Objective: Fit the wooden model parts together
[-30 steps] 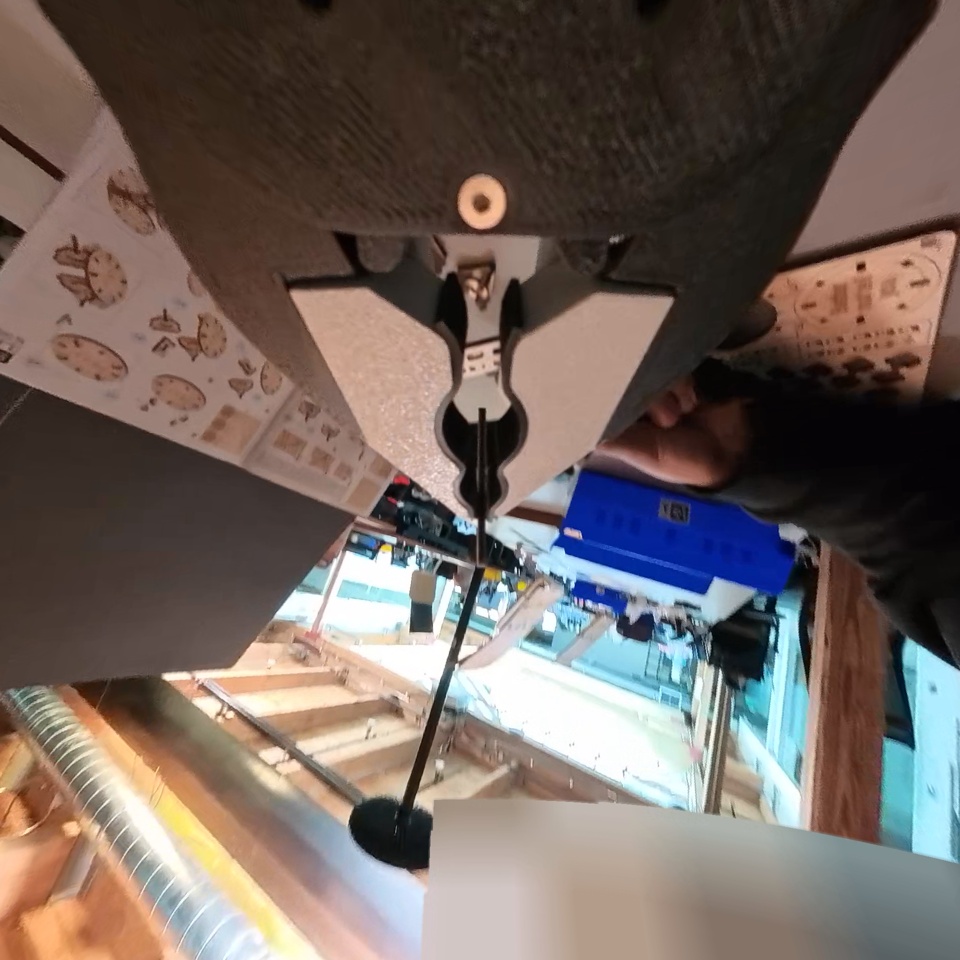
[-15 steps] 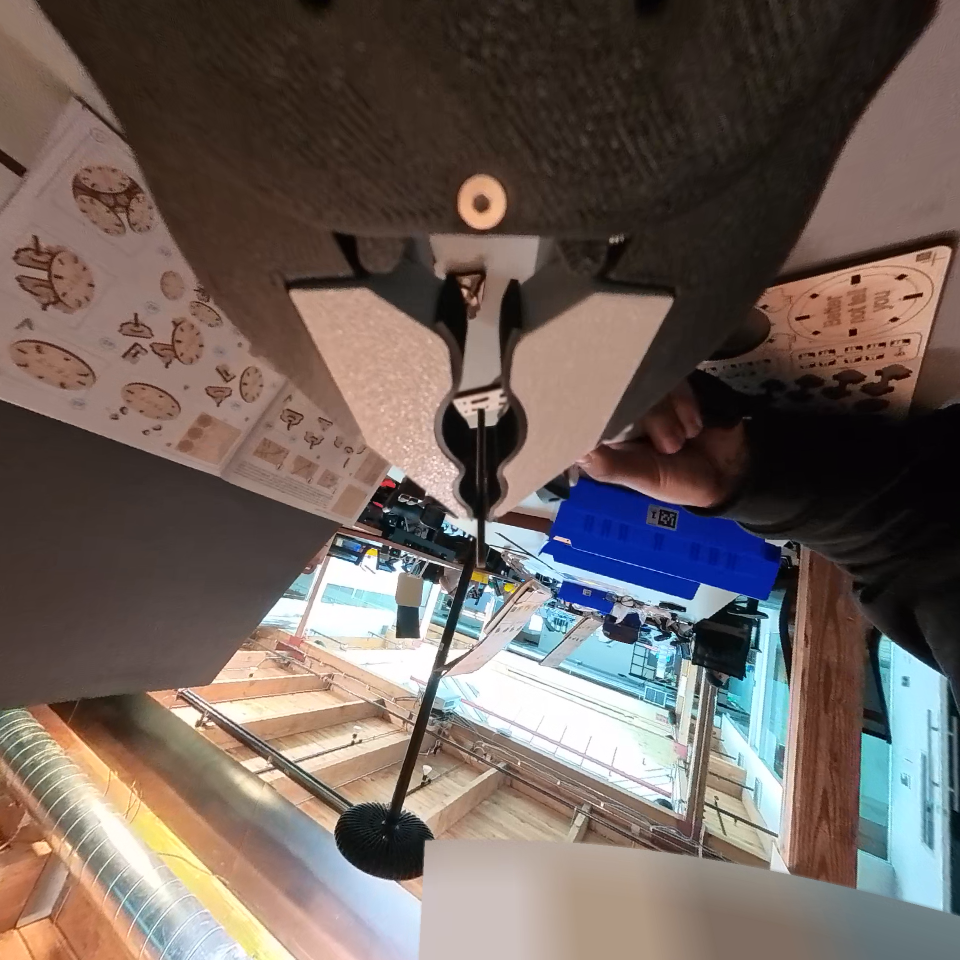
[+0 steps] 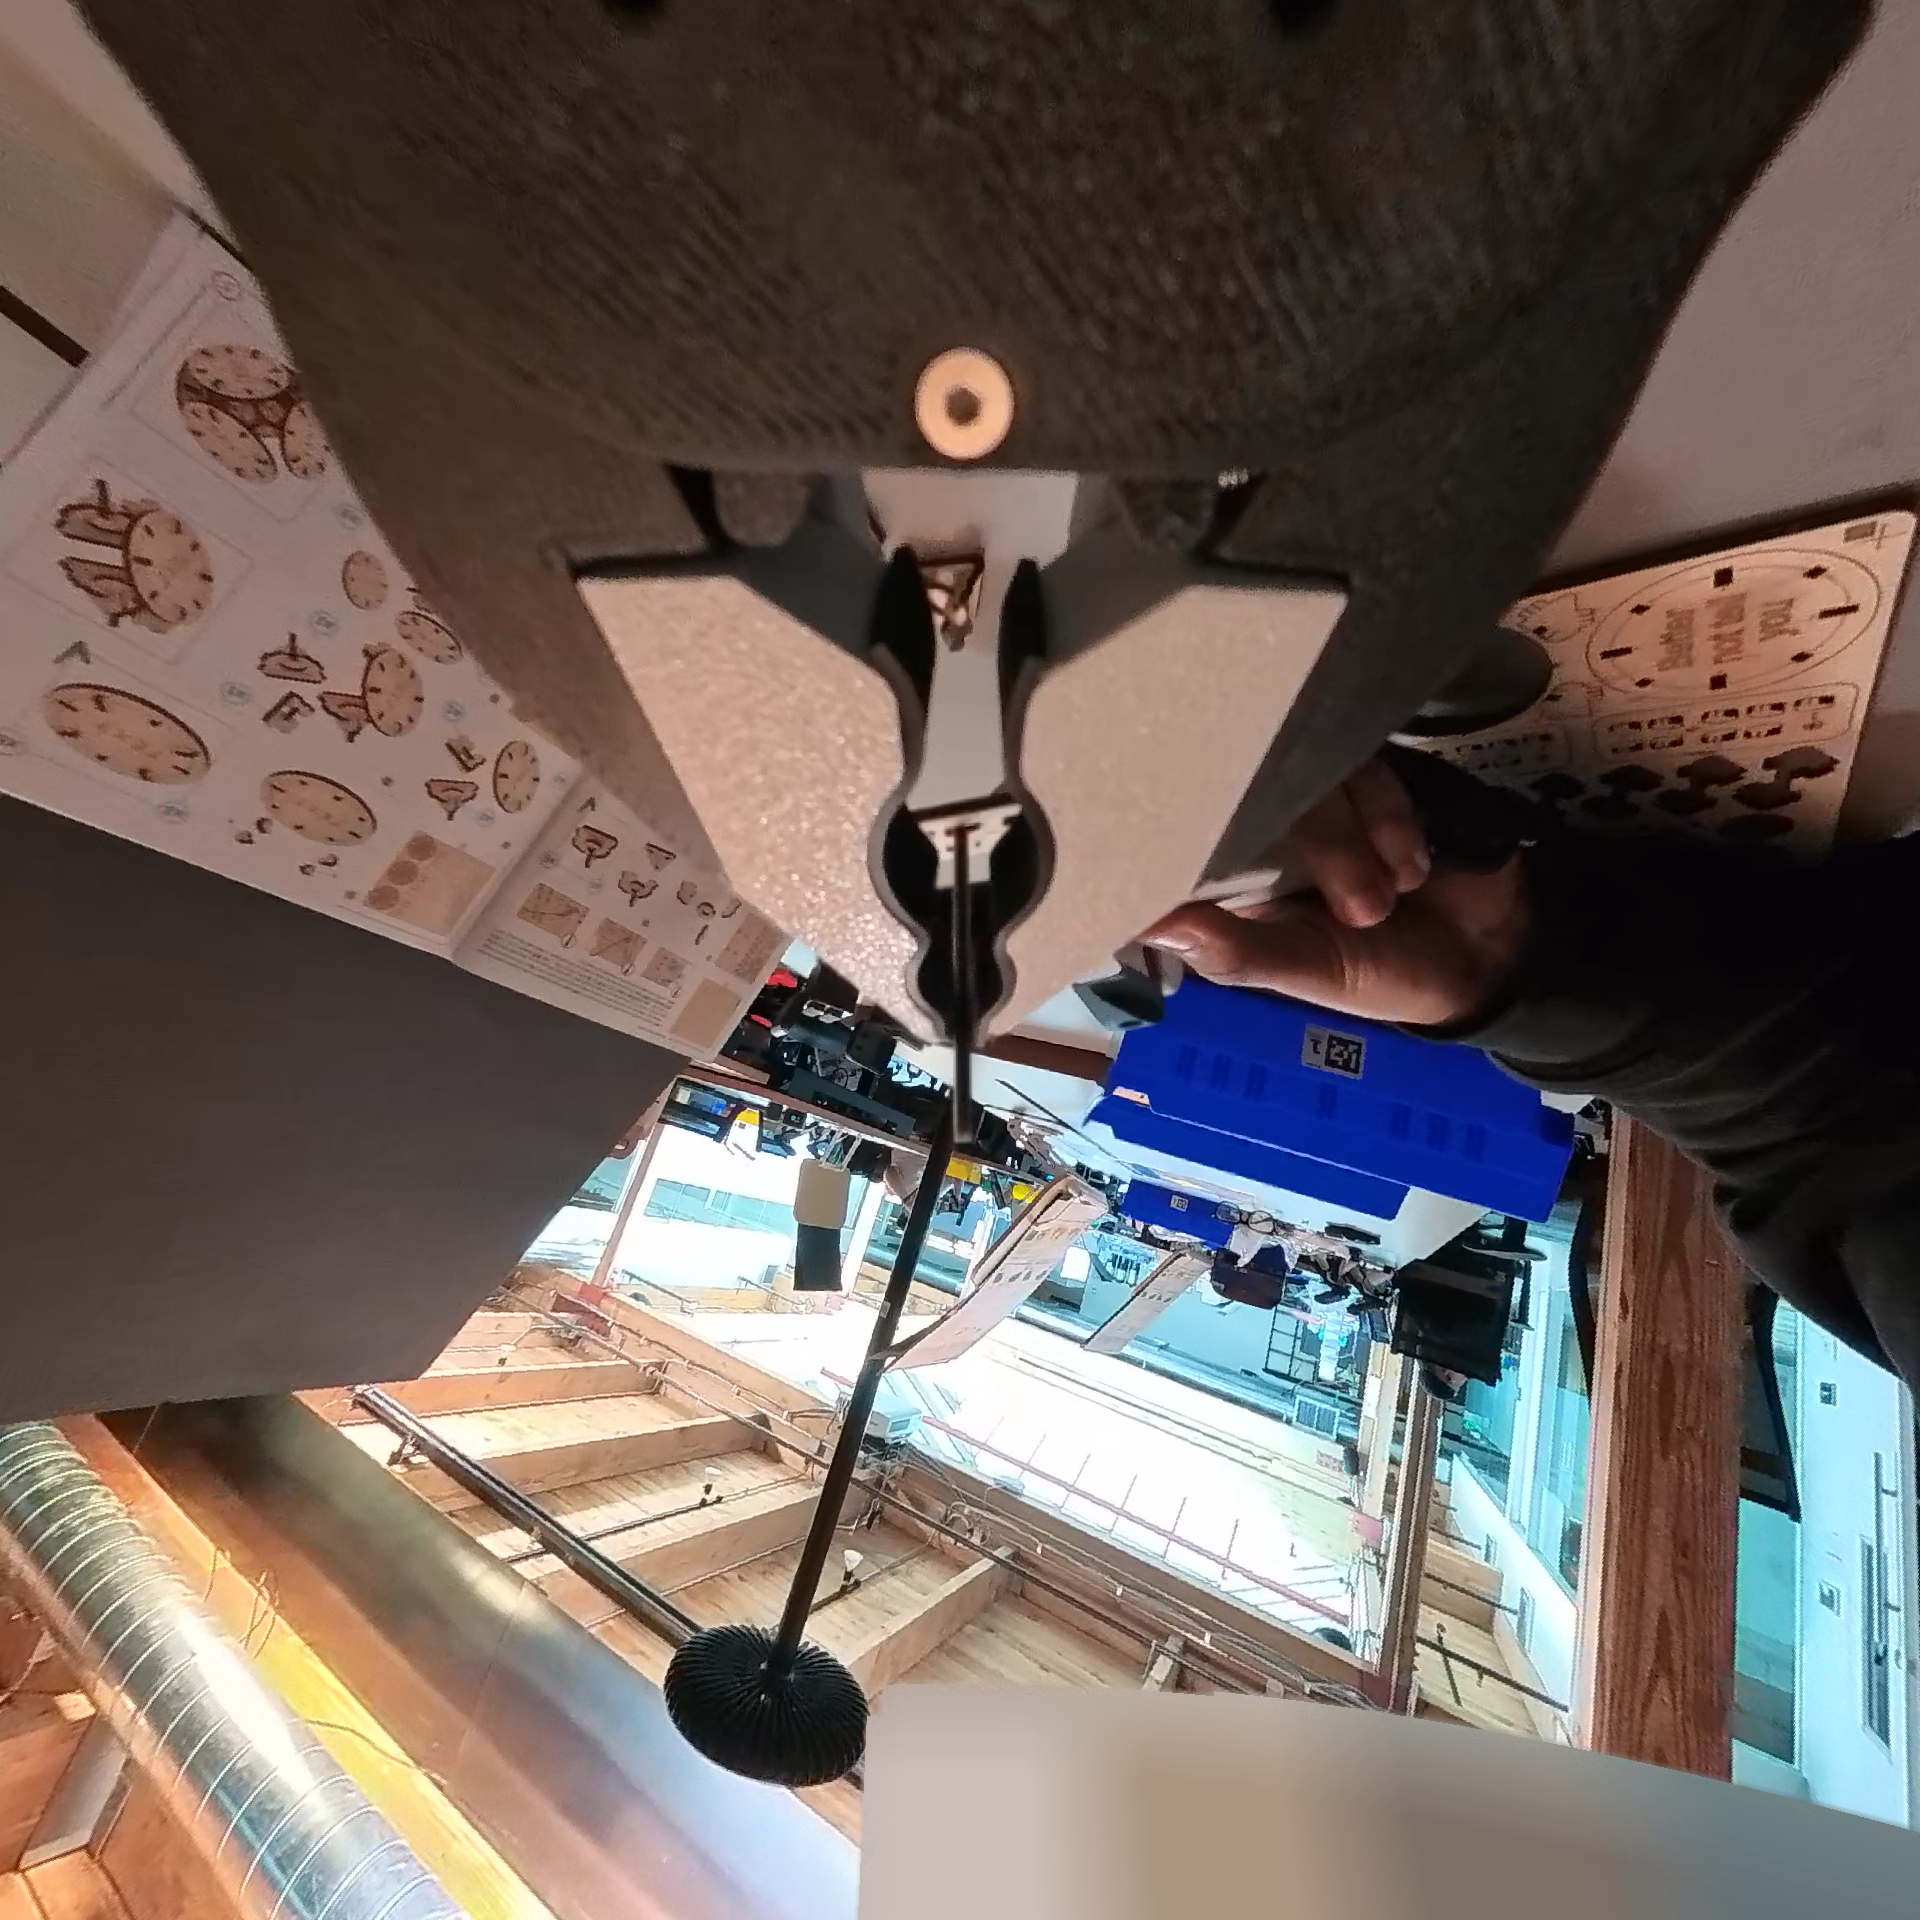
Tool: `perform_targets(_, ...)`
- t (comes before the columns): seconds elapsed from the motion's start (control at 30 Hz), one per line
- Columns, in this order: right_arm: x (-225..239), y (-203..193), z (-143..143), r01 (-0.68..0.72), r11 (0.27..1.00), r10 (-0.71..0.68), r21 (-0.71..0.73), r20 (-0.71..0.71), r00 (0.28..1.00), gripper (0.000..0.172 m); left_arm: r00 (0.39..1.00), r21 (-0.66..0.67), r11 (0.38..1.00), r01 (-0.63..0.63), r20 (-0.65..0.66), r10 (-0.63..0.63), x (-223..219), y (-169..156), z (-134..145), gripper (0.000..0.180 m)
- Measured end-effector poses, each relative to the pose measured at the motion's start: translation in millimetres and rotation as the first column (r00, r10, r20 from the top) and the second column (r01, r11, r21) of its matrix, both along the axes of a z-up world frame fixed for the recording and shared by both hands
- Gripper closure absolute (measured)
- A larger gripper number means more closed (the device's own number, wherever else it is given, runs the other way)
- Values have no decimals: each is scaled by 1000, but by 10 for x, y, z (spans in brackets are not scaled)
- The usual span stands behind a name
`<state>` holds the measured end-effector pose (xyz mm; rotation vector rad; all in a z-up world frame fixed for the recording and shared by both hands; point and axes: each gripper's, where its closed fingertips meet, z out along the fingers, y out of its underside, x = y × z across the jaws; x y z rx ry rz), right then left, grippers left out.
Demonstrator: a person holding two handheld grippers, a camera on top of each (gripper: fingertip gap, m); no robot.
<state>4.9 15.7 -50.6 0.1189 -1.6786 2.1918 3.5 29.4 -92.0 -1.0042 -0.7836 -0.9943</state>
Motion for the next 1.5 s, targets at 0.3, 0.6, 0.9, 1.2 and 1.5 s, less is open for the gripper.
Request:
perform_targets(0.3,-35,-18,-88,23,998,-22,55,-16,1000,171,994,-97,992,-76,-80,68,-47,-18,-59,179)
perform_targets(0.6,24,-91,-156,67,992,-62,109,-50,997,171,990,-119,990,-79,-122,64,9,46,-40,180)
perform_targets(0.9,-285,204,12,51,993,-29,-102,210,977,172,997,-44,996,-72,-25,71,-137,-78,-82,180)
perform_targets(1.2,-371,202,-46,15,992,37,-127,395,918,172,996,-199,977,-74,-60,63,-204,-54,-334,180)
perform_targets(1.5,-348,78,-191,-60,991,113,-119,521,846,172,985,-473,872,-128,-164,55,-285,-88,-631,179)
